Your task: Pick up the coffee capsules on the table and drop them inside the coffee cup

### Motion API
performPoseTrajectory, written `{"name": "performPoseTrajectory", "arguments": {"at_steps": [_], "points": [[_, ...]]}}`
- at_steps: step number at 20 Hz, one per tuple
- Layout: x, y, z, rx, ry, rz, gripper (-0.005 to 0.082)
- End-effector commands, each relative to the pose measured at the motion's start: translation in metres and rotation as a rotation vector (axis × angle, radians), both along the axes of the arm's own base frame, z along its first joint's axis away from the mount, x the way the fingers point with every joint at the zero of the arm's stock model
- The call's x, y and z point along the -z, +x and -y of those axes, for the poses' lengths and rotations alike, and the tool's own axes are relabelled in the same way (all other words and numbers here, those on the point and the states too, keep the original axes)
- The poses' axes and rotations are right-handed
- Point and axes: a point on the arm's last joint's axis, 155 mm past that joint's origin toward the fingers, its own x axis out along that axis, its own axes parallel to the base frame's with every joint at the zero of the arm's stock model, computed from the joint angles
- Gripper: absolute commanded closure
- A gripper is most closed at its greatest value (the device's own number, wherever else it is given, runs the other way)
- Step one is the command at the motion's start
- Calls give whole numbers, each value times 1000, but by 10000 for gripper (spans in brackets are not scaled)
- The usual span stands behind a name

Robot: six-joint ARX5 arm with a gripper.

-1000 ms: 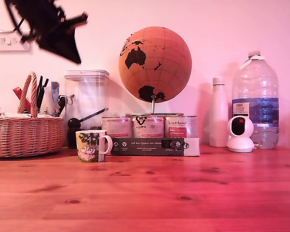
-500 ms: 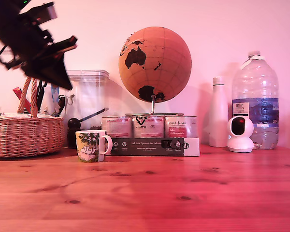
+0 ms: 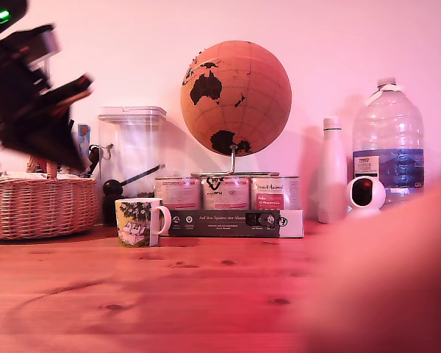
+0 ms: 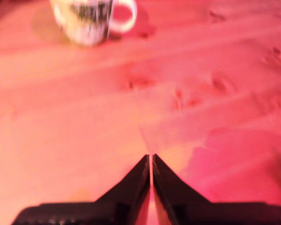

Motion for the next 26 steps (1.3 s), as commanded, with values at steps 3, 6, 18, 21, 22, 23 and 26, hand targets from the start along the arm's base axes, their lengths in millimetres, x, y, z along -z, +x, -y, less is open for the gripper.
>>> {"name": "performPoseTrajectory", "arguments": {"at_steps": [3, 6, 18, 21, 22, 23, 26], "points": [[-15, -14, 11, 37, -26, 47, 793], [-24, -21, 19, 57, -44, 61, 793], [-26, -31, 35, 97, -59, 53, 793], [-26, -33, 36, 102, -57, 52, 793], [-25, -34, 37, 105, -54, 46, 793], [-23, -36, 36, 107, -50, 37, 793], [-20, -41, 37, 125, -34, 27, 592]]}}
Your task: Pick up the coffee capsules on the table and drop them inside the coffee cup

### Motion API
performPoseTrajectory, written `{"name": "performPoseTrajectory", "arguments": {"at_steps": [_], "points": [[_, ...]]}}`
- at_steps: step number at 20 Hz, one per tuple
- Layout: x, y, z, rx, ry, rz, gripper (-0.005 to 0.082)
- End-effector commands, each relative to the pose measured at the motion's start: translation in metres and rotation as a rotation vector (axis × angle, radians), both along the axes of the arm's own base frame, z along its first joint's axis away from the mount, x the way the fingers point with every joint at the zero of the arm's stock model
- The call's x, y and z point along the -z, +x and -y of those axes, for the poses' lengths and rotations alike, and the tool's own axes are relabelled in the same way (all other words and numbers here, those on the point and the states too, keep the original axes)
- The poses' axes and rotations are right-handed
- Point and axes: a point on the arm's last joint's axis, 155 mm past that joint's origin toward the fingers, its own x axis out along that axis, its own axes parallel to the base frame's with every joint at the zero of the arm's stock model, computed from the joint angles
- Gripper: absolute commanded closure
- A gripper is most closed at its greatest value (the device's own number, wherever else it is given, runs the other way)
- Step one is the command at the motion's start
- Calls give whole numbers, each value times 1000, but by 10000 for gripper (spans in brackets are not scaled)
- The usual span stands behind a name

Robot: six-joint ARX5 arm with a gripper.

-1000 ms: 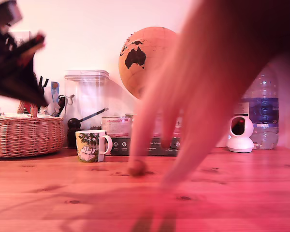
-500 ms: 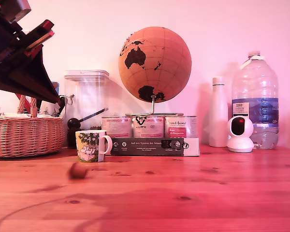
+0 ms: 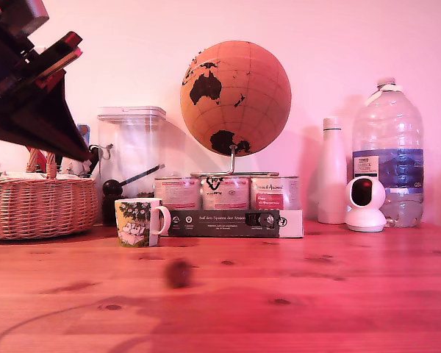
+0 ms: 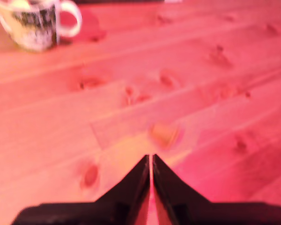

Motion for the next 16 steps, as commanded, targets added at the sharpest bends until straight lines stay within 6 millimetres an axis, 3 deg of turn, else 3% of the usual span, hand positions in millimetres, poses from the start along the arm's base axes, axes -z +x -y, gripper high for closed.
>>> {"name": "performPoseTrajectory", "arguments": {"at_steps": [1, 3, 6, 16], "points": [[-1, -7, 3, 39, 16, 23, 433], [-7, -13, 9, 75, 23, 48, 241], [-17, -18, 14, 95, 14, 81, 232], [-18, -16, -7, 1, 35, 211, 232]]}}
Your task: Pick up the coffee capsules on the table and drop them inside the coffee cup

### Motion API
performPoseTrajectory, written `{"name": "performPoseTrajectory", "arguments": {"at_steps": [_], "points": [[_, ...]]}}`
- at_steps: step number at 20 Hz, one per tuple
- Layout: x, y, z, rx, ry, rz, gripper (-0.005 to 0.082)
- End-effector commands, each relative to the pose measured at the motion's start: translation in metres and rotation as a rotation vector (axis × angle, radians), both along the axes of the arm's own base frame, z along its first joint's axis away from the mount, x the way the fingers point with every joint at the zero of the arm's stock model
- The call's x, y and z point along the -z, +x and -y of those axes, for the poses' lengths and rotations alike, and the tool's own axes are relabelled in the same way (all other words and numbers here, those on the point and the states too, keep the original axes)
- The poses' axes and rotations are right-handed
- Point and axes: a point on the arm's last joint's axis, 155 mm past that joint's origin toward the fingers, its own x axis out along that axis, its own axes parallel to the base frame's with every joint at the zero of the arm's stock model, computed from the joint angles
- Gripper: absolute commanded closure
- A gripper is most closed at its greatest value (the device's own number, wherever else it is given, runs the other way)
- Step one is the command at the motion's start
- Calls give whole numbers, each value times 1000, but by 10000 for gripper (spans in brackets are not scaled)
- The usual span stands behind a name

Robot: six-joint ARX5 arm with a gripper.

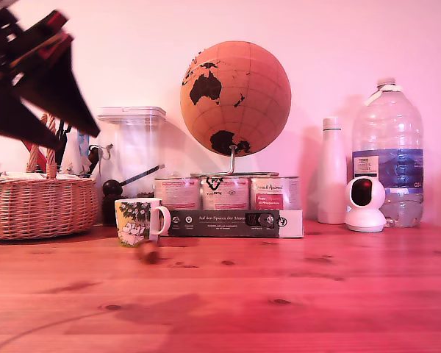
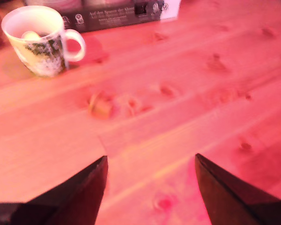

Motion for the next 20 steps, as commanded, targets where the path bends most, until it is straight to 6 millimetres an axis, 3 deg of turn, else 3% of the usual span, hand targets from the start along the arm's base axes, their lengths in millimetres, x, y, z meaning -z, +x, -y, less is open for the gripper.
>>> {"name": "performPoseTrajectory", "arguments": {"at_steps": [1, 12, 20], "points": [[4, -3, -6, -17, 1, 37, 232], [47, -16, -11, -21, -44, 152, 233], [56, -18, -11, 34, 41, 187, 233]]}}
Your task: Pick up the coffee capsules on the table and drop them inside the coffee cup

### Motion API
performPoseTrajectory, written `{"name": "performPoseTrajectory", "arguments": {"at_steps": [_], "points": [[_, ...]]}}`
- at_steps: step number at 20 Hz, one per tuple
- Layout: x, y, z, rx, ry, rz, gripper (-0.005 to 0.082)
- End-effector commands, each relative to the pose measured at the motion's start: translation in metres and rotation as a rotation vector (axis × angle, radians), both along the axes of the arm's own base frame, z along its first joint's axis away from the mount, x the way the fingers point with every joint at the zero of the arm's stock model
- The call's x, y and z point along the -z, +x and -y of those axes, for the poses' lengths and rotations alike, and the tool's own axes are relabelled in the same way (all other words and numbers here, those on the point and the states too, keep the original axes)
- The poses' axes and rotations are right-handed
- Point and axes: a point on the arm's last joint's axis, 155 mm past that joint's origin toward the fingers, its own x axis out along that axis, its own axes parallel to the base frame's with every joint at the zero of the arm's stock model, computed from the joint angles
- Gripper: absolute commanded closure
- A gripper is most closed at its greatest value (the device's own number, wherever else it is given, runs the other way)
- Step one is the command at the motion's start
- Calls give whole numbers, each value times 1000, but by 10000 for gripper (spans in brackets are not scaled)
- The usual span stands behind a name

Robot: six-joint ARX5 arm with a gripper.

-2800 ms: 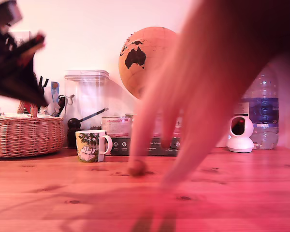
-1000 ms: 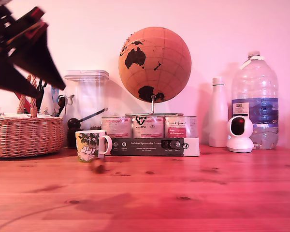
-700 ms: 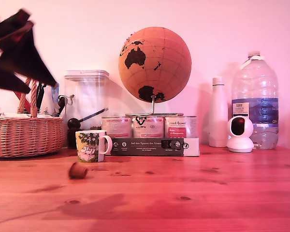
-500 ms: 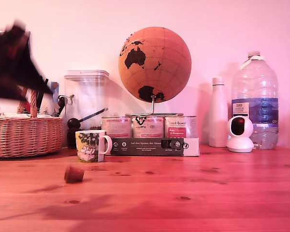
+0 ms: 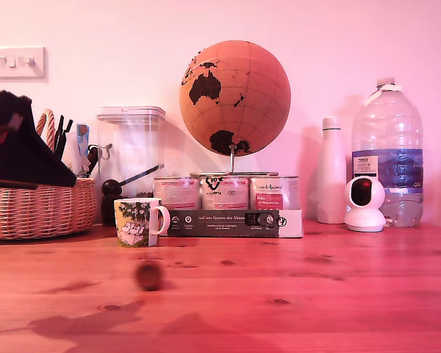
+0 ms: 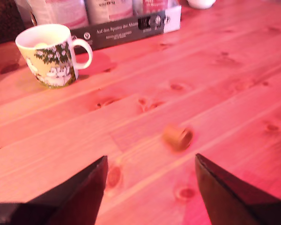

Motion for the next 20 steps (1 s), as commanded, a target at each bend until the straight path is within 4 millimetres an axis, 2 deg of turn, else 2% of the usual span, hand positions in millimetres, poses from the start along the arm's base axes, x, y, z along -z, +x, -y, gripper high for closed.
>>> {"name": "performPoseTrajectory", "arguments": {"at_steps": [1, 8, 16, 20], "points": [[8, -2, 0, 9, 14, -4, 233], [16, 6, 6, 27, 32, 4, 234], [25, 18, 22, 104, -3, 28, 233], [30, 25, 20, 146, -55, 14, 233]]}}
